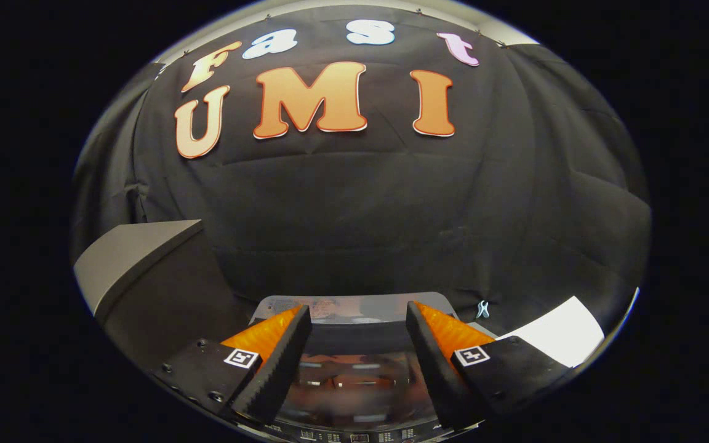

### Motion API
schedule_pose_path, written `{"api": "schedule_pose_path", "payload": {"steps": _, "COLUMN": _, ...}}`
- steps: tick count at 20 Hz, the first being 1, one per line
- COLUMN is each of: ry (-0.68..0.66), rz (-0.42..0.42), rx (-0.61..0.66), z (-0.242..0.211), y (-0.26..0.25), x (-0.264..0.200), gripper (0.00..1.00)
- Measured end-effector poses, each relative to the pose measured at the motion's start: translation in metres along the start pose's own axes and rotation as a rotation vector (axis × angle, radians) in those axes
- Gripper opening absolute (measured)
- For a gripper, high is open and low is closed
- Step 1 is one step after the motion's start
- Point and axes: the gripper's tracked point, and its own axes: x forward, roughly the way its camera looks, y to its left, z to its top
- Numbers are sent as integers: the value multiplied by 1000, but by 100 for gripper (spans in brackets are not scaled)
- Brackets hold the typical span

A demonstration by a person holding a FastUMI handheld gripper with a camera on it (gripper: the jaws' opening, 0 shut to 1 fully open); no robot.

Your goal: Put the clothes into the washing machine and then close the washing machine lid.

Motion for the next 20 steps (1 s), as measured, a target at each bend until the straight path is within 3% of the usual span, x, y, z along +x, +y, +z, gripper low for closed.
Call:
{"api": "schedule_pose_path", "payload": {"steps": 9, "ry": 3, "rz": 10, "rx": 25, "z": -10, "y": 6, "x": -25, "gripper": 99}}
{"api": "schedule_pose_path", "payload": {"steps": 17, "ry": -166, "rz": -74, "rx": 23, "z": 57, "y": 25, "x": -126, "gripper": 99}}
{"api": "schedule_pose_path", "payload": {"steps": 20, "ry": -216, "rz": -67, "rx": 52, "z": 82, "y": 34, "x": -166, "gripper": 99}}
